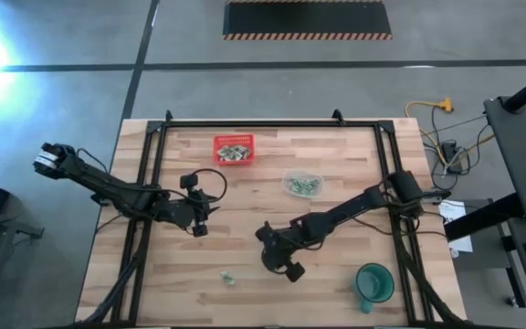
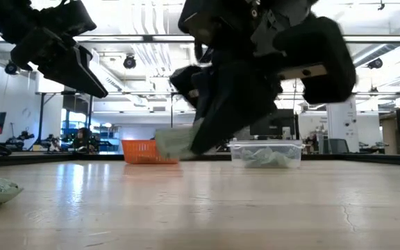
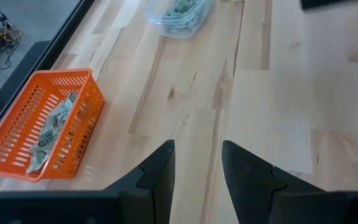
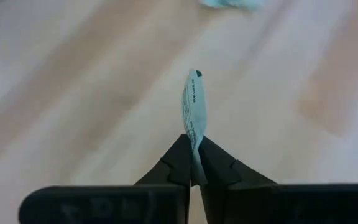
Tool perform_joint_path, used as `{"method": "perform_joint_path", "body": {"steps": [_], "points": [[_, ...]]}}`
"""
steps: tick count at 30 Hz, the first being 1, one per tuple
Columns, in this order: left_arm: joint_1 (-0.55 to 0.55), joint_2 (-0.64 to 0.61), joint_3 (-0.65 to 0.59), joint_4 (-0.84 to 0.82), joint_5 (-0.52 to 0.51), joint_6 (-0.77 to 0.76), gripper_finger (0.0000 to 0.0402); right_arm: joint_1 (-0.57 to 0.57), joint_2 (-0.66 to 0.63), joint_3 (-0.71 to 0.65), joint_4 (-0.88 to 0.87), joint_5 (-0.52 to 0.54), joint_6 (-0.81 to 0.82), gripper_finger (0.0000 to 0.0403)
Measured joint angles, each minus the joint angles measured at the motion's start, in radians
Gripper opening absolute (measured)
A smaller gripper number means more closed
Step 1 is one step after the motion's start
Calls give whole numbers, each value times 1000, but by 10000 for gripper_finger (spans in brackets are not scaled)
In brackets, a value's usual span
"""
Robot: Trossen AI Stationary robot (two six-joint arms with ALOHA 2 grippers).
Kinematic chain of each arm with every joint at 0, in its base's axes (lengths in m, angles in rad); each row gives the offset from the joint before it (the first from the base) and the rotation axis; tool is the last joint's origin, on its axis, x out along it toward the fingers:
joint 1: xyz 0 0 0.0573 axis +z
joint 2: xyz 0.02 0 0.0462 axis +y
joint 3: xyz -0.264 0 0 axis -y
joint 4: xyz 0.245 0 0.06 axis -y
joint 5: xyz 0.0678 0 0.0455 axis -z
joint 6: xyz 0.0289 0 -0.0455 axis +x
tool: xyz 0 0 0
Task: Pick and place items into bin
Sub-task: Put the green stevia packet into the transparent bin
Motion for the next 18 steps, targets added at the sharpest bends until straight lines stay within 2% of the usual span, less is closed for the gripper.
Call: {"method": "perform_joint_path", "body": {"steps": [8, 18], "points": [[0, 5, -1, 1, 0, -2, 116, -3, -114, -2, -186, 301, 58, 9], [-1, 16, -1, 3, 0, -3, 116, -10, -180, -32, -306, 580, 177, 9]]}}
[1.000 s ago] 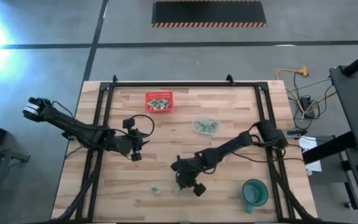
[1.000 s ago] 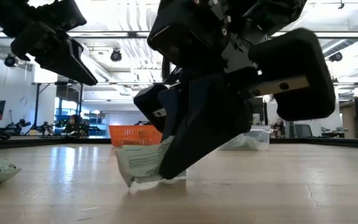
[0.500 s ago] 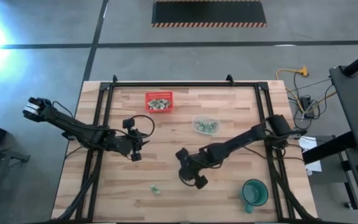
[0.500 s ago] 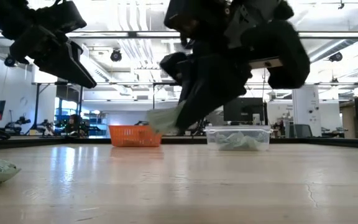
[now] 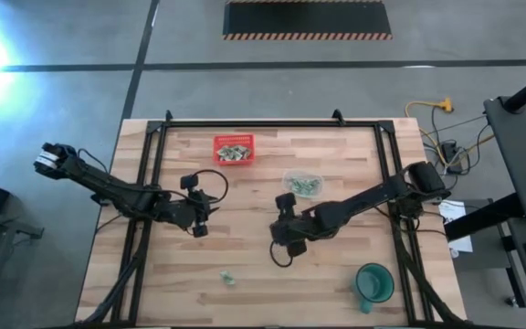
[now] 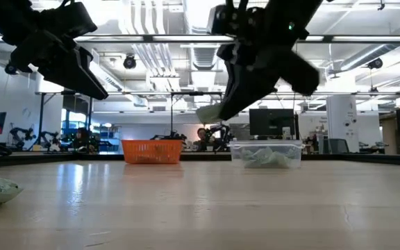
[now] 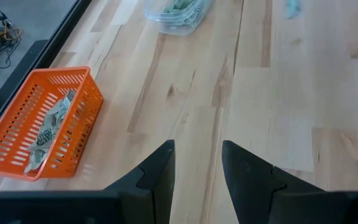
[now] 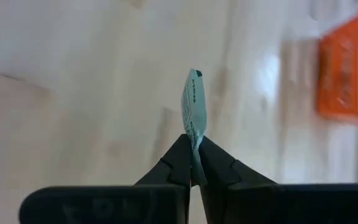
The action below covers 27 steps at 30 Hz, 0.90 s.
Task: Pick and place items into bin
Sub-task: Put the green stevia packet into the transparent bin
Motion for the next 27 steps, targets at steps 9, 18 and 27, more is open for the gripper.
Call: {"method": "perform_joint_path", "body": {"steps": [9, 18, 27], "points": [[0, 6, 0, -1, 0, 2, 116, -45, 0, -45, -10, 132, 61, 9], [1, 9, 0, -2, 0, 3, 116, -52, 0, -45, -26, 159, 71, 9], [1, 9, 0, -2, 0, 3, 116, -55, -25, -45, -214, 420, 217, 9]]}}
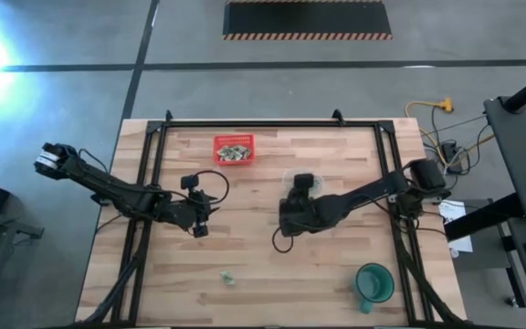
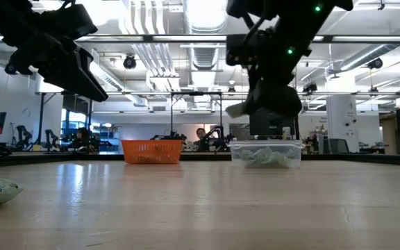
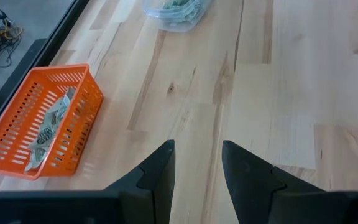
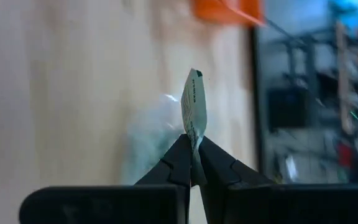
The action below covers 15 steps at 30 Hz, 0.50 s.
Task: Pick and place items into bin
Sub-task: Put the green stevia packet into the transparent bin
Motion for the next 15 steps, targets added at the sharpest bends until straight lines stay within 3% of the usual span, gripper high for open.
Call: {"method": "perform_joint_path", "body": {"steps": [5, 15], "points": [[0, 0, 0, 1, 0, 0, 116, -30, -11, -7, -100, 25, 135, 9], [0, 0, 0, 1, 0, -1, 116, -107, -11, -101, -91, 1, 196, 9]]}}
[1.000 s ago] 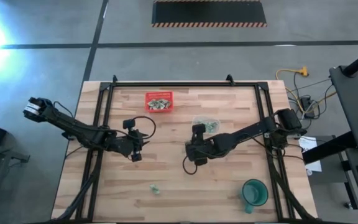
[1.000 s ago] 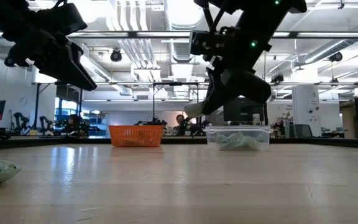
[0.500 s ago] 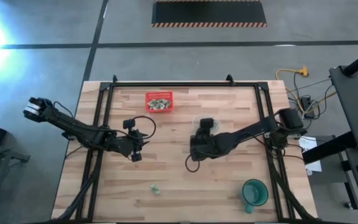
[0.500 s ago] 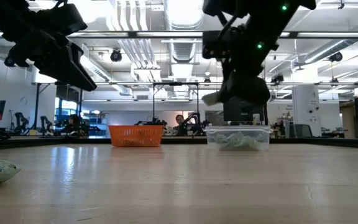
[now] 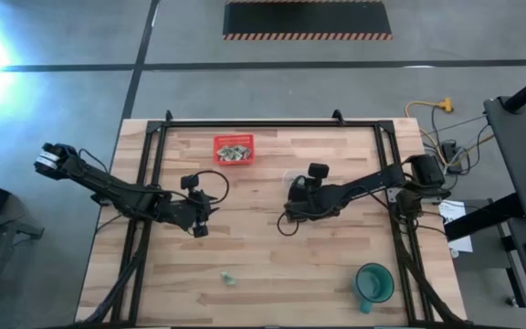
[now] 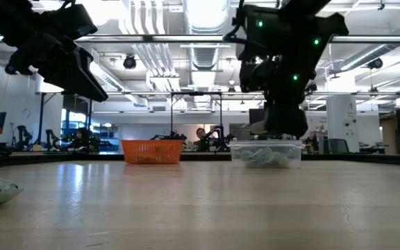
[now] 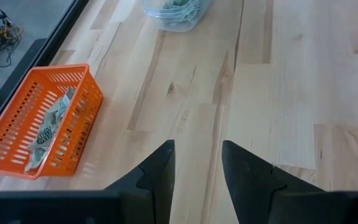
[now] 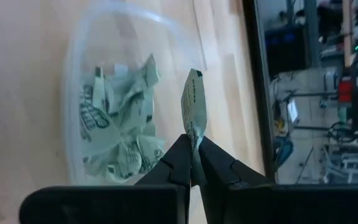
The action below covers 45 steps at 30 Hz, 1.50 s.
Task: Pick and place items into bin
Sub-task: Put the green stevia packet into the transparent bin, then put the green stevia packet into the orange bin
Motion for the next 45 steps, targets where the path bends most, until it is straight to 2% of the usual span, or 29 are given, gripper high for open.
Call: {"method": "perform_joint_path", "body": {"steps": [8, 16, 22, 26, 32, 40, 45], "points": [[0, 0, 0, 0, 0, 0, 116, -18, 0, -26, 11, -38, 35, 17], [-1, 0, 0, 0, 17, -3, 116, -17, 0, -9, 13, -38, 43, 83], [-1, 0, 0, 3, 86, -43, 116, -15, -10, 12, -29, -14, 53, 114], [-1, 0, 0, 6, 99, -75, 116, 1, -38, 21, -75, 45, 102, 115], [-31, 0, 13, 5, 101, -109, 116, 30, -122, 4, -95, 49, 129, 104], [-154, 12, 40, 9, 101, -198, 116, 104, -266, -31, -96, 47, 149, 85], [-249, 63, 41, 27, 102, -263, 116, 171, -346, -50, -94, 46, 155, 79]]}}
